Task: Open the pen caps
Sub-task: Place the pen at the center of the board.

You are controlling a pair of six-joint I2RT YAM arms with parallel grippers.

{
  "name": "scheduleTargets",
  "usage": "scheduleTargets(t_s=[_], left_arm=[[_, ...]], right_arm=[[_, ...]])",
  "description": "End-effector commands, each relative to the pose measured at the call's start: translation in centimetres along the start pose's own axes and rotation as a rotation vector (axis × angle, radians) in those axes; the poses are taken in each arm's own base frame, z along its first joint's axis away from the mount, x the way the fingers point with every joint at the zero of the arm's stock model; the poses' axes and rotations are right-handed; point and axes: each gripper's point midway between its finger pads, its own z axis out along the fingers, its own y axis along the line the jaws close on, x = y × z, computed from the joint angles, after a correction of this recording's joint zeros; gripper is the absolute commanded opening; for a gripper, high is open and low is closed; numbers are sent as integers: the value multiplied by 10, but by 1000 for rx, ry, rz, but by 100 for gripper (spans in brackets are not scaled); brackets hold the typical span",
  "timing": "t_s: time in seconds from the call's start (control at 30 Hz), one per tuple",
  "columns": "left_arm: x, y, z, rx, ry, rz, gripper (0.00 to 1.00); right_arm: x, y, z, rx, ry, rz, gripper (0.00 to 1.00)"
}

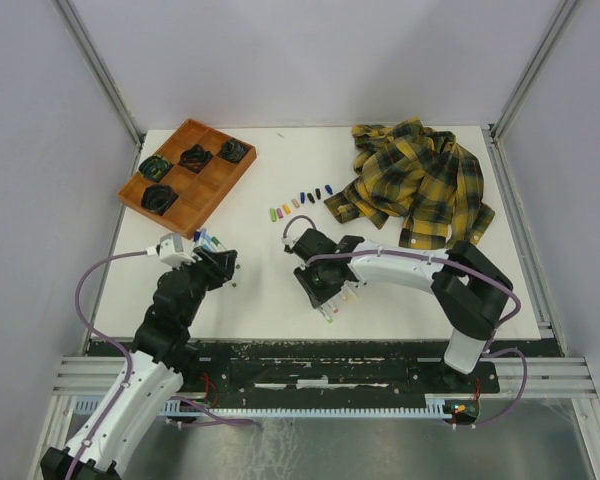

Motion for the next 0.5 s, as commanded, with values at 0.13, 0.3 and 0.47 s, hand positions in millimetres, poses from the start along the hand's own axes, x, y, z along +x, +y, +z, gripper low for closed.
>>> scheduleTargets(t_s=[0.13, 0.3, 0.47], left_arm=[[8, -10, 7, 69, 3, -68, 64], [22, 0, 19, 8, 71, -32, 66], [30, 7, 36, -72, 155, 37, 66]], right_arm=[[-57, 27, -75, -107, -243, -169, 35], [-69, 18, -106, -138, -288, -312, 35], [-52, 16, -123, -440, -237, -372, 62]])
